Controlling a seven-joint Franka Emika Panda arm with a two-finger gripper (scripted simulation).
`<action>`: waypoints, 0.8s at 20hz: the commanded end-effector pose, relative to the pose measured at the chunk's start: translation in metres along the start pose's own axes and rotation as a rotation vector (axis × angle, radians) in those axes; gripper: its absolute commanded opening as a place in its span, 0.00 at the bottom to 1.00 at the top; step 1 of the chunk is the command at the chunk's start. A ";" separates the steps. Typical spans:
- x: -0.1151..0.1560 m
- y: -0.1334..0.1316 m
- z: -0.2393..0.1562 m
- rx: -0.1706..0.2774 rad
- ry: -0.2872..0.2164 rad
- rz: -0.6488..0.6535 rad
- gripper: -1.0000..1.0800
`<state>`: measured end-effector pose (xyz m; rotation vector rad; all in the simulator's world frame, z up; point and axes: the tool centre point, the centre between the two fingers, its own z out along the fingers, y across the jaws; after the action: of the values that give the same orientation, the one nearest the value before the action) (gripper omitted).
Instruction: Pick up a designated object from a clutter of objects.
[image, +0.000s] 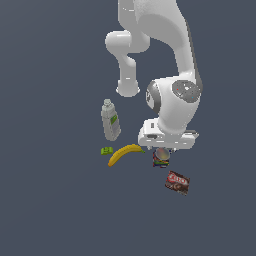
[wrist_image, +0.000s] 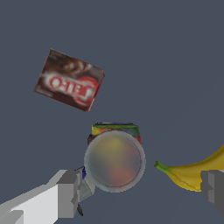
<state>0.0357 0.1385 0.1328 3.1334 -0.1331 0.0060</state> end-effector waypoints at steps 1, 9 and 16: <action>-0.002 -0.009 0.013 0.003 -0.001 0.010 0.96; -0.006 -0.016 0.024 0.004 -0.005 0.016 0.96; -0.006 -0.017 0.046 0.005 -0.005 0.016 0.96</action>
<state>0.0315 0.1552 0.0942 3.1374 -0.1586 0.0005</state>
